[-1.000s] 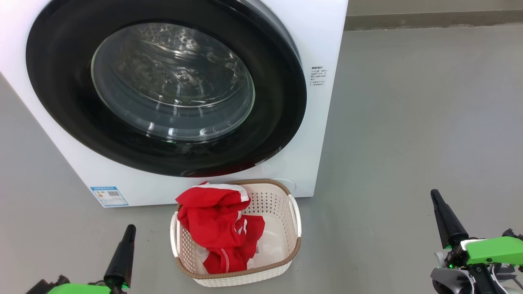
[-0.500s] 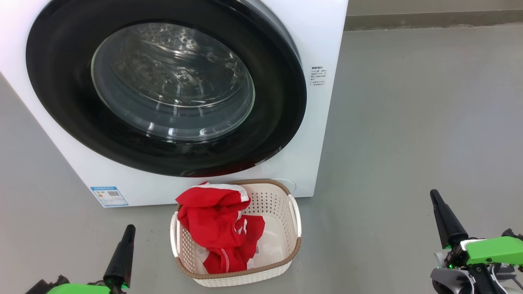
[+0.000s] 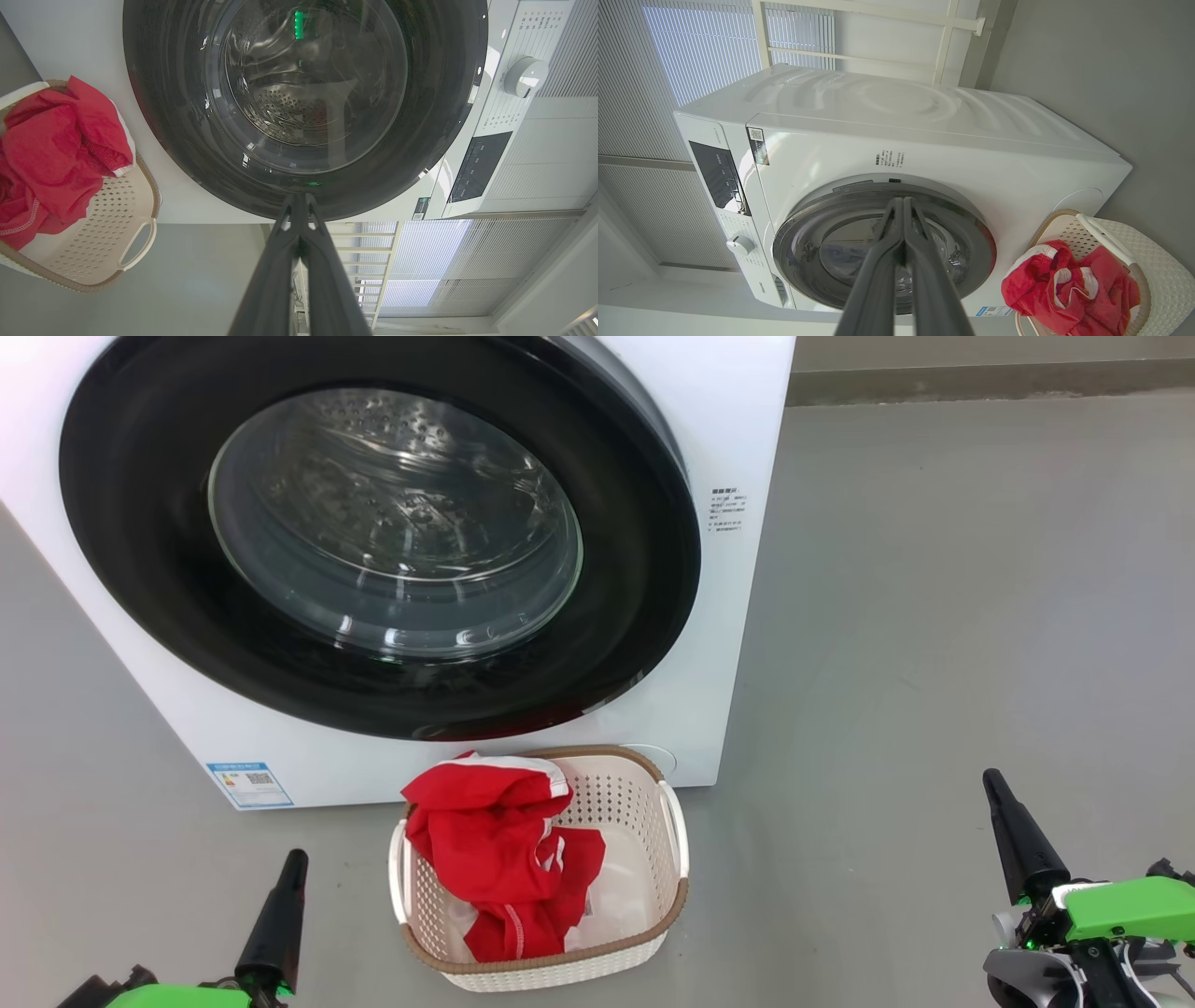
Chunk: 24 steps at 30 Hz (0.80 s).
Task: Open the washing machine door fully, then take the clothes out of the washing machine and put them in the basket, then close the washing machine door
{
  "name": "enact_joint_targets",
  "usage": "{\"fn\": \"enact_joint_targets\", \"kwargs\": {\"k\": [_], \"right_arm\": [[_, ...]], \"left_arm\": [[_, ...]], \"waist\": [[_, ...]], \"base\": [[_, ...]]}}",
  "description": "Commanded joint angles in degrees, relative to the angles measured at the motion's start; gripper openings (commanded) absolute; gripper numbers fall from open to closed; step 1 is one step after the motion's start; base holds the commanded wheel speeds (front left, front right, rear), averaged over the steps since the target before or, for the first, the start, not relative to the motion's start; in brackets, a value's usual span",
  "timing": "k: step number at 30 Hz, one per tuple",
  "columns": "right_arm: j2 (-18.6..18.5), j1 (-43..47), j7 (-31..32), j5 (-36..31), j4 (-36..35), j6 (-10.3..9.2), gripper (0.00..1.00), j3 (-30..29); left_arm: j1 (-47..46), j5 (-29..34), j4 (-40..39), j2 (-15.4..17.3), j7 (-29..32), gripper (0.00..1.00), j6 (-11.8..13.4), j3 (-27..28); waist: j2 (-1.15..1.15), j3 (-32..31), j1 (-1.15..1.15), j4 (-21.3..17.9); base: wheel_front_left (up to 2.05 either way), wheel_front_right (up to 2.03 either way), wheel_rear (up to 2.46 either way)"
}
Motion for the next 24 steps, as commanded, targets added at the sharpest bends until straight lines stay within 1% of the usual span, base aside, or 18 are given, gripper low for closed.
{"fn": "enact_joint_targets", "kwargs": {"k": [1, 24], "right_arm": [[-0.3, -2.4, 0.3, -0.6, -1.4, 0.02, 0.0, 0.8], [-0.2, -2.4, 0.4, -0.7, -1.4, 0.02, 0.0, 0.7]], "left_arm": [[-2.3, 0.7, -1.2, 0.5, 0.5, 0.0, -0.4, 2.1], [-2.3, 0.8, -1.2, 0.4, 0.6, 0.0, -0.4, 2.3]], "waist": [[0.0, 0.0, 0.0, 0.0], [0.0, 0.0, 0.0, 0.0]], "base": [[0.0, 0.0, 0.0], [0.0, 0.0, 0.0]]}}
